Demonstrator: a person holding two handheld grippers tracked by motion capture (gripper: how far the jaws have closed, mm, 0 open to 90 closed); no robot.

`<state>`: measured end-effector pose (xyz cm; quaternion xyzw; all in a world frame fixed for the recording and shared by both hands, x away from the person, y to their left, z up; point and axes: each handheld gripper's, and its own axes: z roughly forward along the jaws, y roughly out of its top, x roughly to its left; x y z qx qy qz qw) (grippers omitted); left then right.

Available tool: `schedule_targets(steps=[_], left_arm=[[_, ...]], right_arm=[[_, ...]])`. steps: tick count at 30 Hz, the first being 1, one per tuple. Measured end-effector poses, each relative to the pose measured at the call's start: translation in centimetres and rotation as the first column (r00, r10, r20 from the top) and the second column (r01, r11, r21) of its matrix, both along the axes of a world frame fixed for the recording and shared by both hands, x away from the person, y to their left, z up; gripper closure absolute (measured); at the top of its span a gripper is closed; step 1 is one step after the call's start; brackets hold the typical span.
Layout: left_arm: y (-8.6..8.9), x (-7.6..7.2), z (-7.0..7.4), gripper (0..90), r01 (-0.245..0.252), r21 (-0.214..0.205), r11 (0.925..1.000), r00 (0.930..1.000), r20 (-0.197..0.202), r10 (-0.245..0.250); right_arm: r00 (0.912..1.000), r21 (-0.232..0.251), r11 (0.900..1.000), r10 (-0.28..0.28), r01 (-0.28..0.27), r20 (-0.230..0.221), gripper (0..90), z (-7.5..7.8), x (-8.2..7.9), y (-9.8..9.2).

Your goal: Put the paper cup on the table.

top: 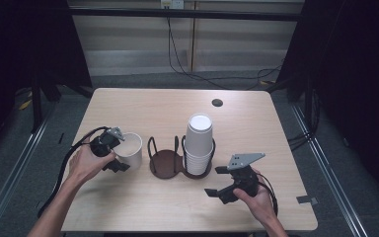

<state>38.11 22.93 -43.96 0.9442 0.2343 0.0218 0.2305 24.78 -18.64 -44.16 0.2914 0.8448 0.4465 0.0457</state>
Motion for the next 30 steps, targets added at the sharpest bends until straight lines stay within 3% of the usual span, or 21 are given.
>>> schedule_targets(steps=[1,3,5,9,16,18,20,22,25,27,30], left_arm=[[0.4,-0.3,0.1,8.2,0.003,-0.031,0.9995,0.9999,0.015,-0.002],[1.1,-0.6,0.4,16.3,0.003,-0.055,0.9985,0.9998,0.019,-0.002],[1.7,-1.0,0.5,15.5,-0.020,-0.073,0.9971,0.9989,0.041,0.023],[2.9,-1.6,0.5,15.6,-0.055,-0.130,0.9900,0.9976,0.033,0.060],[3.7,-3.4,0.7,17.4,-0.085,-0.154,0.9844,0.9920,0.079,0.098],[3.8,-3.7,0.6,18.1,-0.085,-0.183,0.9795,0.9928,0.068,0.099],[4.2,-4.2,0.4,18.8,-0.107,-0.231,0.9671,0.9899,0.066,0.126],[4.5,-4.6,0.3,18.9,-0.115,-0.246,0.9625,0.9879,0.073,0.137],[4.8,-5.4,0.1,18.9,-0.119,-0.298,0.9469,0.9860,0.076,0.148],[4.8,-6.0,0.0,18.9,-0.122,-0.317,0.9404,0.9837,0.087,0.157],[4.8,-7.0,-0.1,19.0,-0.137,-0.328,0.9346,0.9747,0.123,0.186]], right_arm=[[1.0000,-0.004,1.0000,-0.001,0.001,0.001,14.8,0.0,0.0,0.0],[1.0000,-0.002,1.0000,0.000,0.000,0.002,14.8,0.0,-0.1,0.0],[1.0000,0.003,1.0000,-0.002,0.002,0.000,14.8,0.0,0.0,0.0],[1.0000,0.003,1.0000,-0.008,0.008,0.003,14.8,0.0,0.0,-0.1],[0.9999,-0.001,0.9999,-0.015,0.016,0.004,14.8,0.0,0.0,-0.1],[0.9998,-0.007,0.9998,-0.017,0.018,0.008,14.8,0.1,0.0,-0.1],[0.9998,0.000,0.9998,-0.019,0.019,0.006,14.8,0.1,0.0,-0.2],[0.9998,0.003,0.9998,-0.020,0.020,0.006,14.8,0.2,0.0,-0.2],[0.9996,0.003,0.9996,-0.027,0.027,0.006,14.8,0.2,0.0,-0.3],[0.9997,0.008,0.9996,-0.026,0.026,0.004,14.8,0.2,0.0,-0.3],[0.9995,0.013,0.9995,-0.030,0.030,0.005,14.8,0.2,-0.1,-0.3]])
